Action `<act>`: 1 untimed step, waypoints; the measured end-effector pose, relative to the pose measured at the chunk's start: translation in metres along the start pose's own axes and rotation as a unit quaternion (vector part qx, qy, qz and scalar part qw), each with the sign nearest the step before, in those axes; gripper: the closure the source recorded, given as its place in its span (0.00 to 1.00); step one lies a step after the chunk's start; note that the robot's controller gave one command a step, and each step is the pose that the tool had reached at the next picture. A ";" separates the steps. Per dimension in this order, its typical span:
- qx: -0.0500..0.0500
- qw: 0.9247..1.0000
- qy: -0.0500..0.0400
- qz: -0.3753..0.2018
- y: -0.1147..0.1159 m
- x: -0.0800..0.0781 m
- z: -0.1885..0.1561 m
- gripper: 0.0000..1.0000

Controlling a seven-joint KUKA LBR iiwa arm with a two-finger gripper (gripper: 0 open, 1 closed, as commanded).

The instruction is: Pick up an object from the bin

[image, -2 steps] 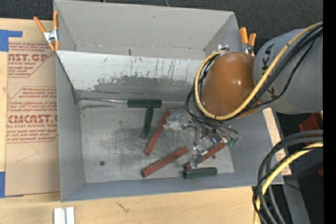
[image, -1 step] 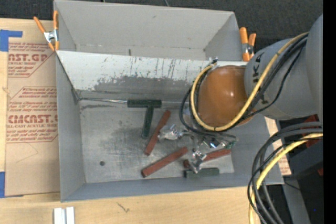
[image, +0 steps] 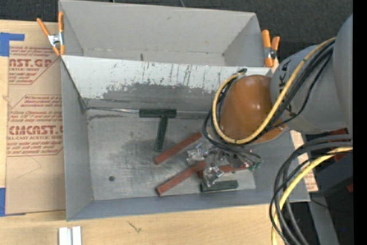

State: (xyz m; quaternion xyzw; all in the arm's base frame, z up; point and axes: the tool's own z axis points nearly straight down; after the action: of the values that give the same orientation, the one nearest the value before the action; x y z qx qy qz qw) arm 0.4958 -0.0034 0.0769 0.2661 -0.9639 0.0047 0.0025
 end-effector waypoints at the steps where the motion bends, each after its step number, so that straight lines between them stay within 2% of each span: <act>1: 0.000 1.000 0.000 0.000 0.000 0.000 0.000 1.00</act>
Offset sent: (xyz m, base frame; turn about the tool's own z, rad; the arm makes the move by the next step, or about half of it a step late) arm -0.0001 0.0002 0.0217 0.0000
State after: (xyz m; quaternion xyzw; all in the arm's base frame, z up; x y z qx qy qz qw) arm 0.4958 -0.0034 0.0769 0.2660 -0.9640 0.0048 0.0025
